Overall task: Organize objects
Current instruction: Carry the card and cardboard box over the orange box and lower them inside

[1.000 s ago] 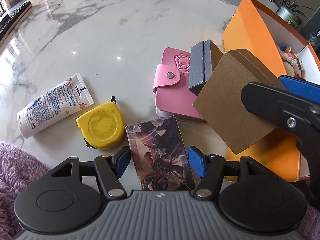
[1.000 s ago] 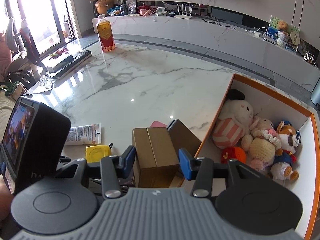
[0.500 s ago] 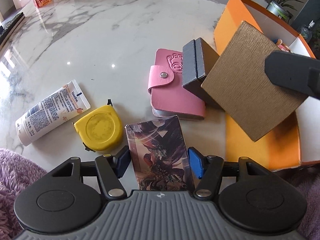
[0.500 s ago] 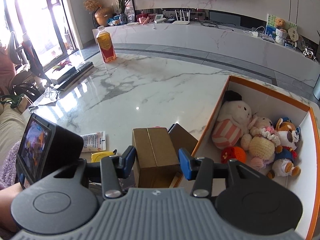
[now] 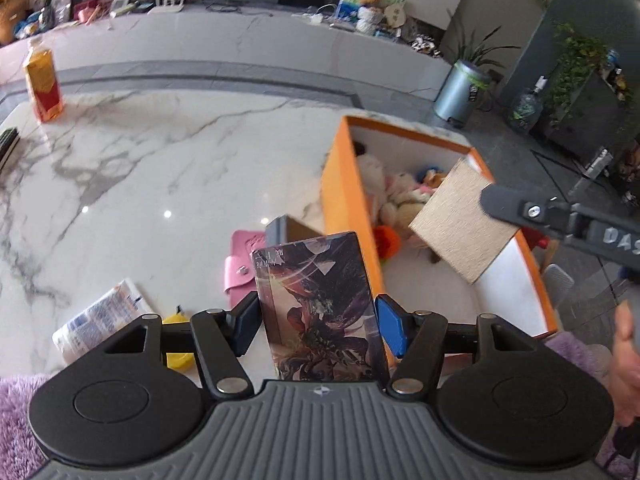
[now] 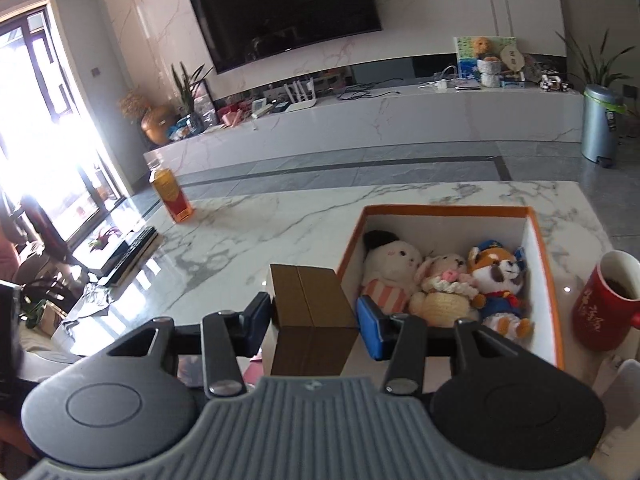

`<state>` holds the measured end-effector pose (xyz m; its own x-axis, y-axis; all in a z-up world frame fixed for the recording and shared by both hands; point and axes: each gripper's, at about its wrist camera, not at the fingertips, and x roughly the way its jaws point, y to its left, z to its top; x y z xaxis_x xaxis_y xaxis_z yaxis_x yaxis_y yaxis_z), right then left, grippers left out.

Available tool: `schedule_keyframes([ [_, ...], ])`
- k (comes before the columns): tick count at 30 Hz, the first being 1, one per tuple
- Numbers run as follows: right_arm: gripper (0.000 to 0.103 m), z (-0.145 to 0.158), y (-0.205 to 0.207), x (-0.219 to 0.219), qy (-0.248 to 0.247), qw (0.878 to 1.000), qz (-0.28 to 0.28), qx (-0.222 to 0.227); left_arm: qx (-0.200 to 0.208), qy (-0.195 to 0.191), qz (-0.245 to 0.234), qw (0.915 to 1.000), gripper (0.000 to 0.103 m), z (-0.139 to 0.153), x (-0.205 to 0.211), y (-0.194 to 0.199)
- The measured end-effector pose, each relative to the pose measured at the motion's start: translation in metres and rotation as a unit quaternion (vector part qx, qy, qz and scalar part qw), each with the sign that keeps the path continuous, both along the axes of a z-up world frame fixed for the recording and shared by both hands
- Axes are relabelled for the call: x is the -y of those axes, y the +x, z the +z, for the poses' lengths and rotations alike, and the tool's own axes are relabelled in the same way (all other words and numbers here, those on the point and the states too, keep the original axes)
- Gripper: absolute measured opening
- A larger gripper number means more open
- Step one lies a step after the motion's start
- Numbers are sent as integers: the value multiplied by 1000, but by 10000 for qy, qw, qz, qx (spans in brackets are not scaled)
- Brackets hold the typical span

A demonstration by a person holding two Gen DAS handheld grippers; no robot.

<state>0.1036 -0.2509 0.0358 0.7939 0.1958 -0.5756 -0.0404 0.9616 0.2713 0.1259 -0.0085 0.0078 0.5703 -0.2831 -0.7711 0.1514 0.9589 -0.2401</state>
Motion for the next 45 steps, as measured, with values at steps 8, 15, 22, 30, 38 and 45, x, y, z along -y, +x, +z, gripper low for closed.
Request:
schedule_keyframes([
  [8,49,-10,-16,51,20,9965,-826,-91,59,196,-1101,9937,71,0,90,31],
  [15,49,-42,-6,70,-96,9940,-965,-500,-543,927,-1435,9838,71,-50,135,49],
  [22,49,-69,3,68,-173,9941,-756,-765,-963,1534,-1547,9712,72,-70,148,56],
  [30,49,-83,8,71,-22,9936,-632,-937,-1244,1896,-1621,9604,72,-82,160,60],
  [38,49,-85,9,72,-41,9933,-644,-959,-1320,2017,-1660,9562,73,-82,163,62],
  [45,49,-85,9,70,-102,9930,-631,-996,-1298,1960,-1700,9570,72,-79,160,63],
])
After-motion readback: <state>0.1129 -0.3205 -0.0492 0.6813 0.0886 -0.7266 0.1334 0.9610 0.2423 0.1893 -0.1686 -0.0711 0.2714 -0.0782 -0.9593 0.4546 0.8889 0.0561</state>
